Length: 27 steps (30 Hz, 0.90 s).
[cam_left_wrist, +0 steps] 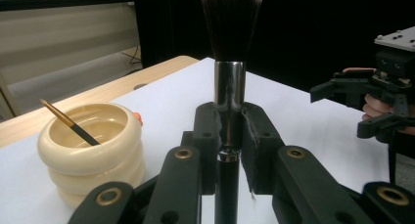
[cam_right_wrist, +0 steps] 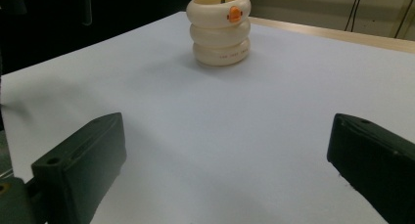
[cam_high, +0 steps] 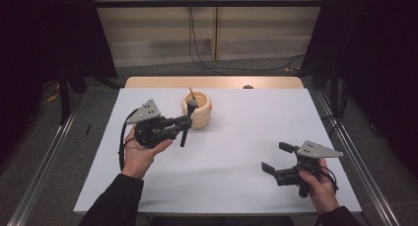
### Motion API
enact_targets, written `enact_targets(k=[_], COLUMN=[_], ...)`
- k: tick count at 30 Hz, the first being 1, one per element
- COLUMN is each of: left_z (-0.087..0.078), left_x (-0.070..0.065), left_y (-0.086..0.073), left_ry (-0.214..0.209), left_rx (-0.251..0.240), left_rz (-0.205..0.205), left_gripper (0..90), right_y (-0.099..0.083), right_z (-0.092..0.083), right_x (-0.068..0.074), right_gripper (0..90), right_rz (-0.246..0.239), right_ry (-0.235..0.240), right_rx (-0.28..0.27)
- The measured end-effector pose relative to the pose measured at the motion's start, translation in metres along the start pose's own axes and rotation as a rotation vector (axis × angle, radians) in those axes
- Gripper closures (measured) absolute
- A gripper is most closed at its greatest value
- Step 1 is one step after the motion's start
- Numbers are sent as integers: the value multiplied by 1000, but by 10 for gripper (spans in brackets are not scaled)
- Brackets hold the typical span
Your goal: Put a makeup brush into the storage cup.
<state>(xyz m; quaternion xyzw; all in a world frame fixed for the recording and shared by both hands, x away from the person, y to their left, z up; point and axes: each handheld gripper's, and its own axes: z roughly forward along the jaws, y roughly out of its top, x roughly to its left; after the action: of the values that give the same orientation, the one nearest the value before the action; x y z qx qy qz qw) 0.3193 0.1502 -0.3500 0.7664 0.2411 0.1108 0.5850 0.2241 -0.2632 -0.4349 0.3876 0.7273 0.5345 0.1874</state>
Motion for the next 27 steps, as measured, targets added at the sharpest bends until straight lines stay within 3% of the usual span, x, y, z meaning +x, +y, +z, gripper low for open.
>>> enact_targets(k=[3,11,23,27], left_z=[1,8,27,29], left_x=[3,3,23,30], left_y=[2,16,26,28], left_ry=[3,6,59,73], left_rx=[-13,-25,-22,-41], left_rz=[-14,11,-15,-28], left_gripper=[784,784,784,784], right_y=[-2,-4,-5,-5], right_z=[1,3,2,3], right_x=[0,1,-1,0], right_gripper=[11,11,8,8], right_rz=[2,-10,-4,-4], right_ry=[1,3,14,14], right_rx=[12,16,12,14])
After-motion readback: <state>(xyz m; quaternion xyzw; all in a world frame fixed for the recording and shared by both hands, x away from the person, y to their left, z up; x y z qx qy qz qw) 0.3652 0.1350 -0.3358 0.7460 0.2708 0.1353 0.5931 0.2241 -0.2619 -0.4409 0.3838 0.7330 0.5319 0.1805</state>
